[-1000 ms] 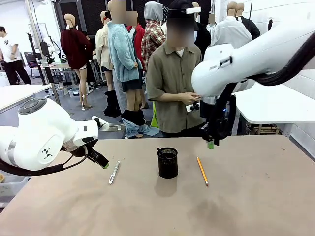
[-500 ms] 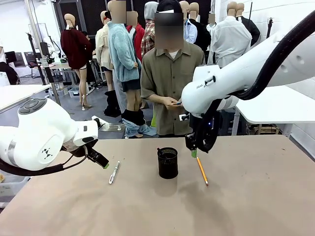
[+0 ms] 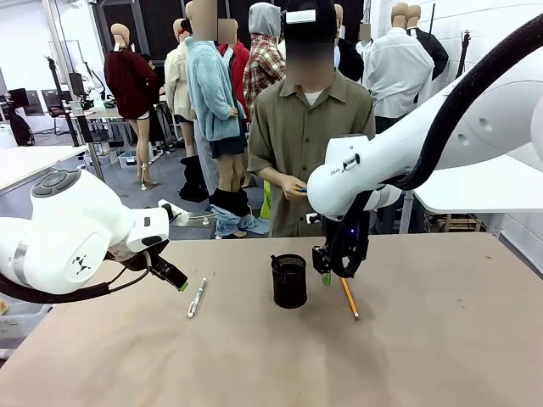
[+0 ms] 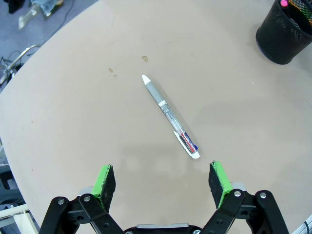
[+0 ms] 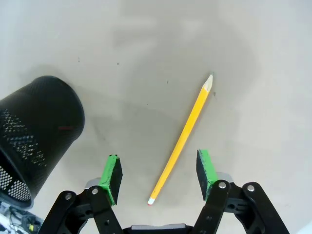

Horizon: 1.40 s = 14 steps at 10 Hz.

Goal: Place the pens into the pen holder.
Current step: Pick up a writing instrument from the table and place it into the Pen holder.

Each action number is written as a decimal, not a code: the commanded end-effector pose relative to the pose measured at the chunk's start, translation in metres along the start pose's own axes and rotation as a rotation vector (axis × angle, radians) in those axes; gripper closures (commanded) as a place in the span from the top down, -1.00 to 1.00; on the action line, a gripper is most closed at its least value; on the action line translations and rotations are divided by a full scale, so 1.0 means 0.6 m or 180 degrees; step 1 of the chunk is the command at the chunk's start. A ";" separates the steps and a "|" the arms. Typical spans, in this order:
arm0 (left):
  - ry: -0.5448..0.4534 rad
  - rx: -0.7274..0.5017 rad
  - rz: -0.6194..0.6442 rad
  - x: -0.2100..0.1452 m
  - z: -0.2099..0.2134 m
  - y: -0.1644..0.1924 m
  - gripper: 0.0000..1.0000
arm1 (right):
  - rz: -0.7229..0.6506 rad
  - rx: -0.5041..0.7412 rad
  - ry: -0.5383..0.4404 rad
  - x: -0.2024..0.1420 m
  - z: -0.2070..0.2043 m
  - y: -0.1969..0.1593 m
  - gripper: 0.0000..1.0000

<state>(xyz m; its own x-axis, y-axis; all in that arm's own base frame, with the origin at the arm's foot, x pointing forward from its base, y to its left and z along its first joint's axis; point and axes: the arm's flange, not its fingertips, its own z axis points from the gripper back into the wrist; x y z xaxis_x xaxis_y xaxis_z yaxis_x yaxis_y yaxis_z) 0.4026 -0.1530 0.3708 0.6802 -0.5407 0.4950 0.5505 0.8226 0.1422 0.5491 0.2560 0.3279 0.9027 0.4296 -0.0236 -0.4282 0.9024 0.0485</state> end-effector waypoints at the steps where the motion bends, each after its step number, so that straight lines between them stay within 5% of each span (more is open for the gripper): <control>1: -0.0004 -0.0002 0.0016 -0.001 0.001 0.003 1.00 | -0.0176 -0.0122 -0.0098 0.011 -0.014 -0.011 0.53; 12: -0.0004 -0.0002 0.0016 -0.001 0.001 0.003 1.00 | -0.0240 -0.0017 0.0070 0.014 -0.045 -0.043 0.53; 13: -0.0004 -0.0002 0.0016 -0.001 0.001 0.003 1.00 | -0.0243 -0.0007 0.0059 0.014 -0.048 -0.043 0.41; 14: -0.0004 -0.0002 0.0016 -0.001 0.001 0.003 1.00 | -0.0253 0.0015 0.0063 0.012 -0.049 -0.044 0.02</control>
<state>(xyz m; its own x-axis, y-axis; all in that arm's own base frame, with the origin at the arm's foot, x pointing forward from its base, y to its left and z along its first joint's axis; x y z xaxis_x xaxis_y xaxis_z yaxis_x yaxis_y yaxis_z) 0.4026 -0.1530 0.3708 0.6802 -0.5407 0.4950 0.5505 0.8226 0.1422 0.5624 0.2363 0.2989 0.9291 0.3678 -0.0382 -0.3666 0.9297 0.0355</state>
